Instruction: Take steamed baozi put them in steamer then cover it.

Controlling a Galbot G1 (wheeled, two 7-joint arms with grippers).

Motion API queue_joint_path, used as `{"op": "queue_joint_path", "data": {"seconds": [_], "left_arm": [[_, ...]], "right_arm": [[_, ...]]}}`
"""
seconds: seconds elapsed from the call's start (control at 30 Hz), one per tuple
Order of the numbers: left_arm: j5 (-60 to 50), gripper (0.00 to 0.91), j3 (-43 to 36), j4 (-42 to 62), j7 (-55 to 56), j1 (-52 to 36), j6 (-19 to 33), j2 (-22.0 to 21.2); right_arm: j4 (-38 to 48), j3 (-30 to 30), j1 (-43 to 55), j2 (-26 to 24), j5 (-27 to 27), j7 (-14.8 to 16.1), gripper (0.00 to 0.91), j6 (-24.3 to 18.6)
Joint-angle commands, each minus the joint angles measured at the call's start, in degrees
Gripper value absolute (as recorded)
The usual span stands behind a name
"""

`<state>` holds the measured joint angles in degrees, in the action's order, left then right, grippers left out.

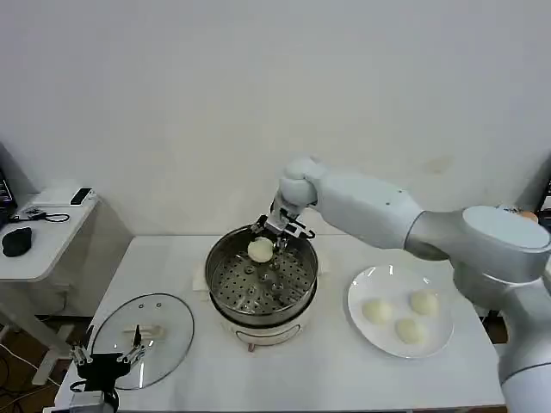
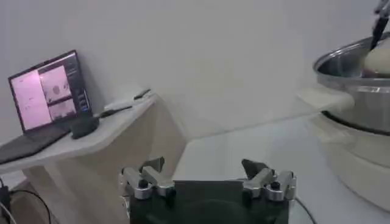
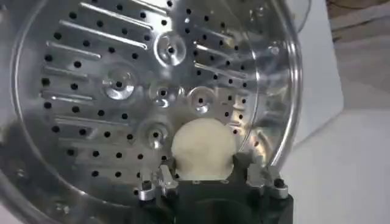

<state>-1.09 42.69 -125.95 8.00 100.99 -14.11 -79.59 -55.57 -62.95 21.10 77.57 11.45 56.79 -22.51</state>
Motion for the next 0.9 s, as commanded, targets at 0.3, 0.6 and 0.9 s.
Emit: {"op": "queue_joint_path", "data": {"seconds": [0.3, 0.6, 0.9], "left_arm": [[0.0, 0.907, 0.1, -0.2, 0.1, 0.3, 0.3, -0.2], [0.0, 0.907, -0.3, -0.9, 0.1, 0.4, 0.2, -0.2], [0.5, 0.907, -0.8, -1.3, -0.1, 0.0, 0.1, 0.8]], "right_arm": [[5.4, 0.2, -2.1, 2.8, 3.8, -3.0, 0.907, -4.9], [-8.2, -0.2, 6.2, -4.9, -5.3, -1.1, 0.907, 0.7], [-22.2, -5.7, 16.1, -23.9, -11.3, -1.5, 0.907, 16.6]]}}
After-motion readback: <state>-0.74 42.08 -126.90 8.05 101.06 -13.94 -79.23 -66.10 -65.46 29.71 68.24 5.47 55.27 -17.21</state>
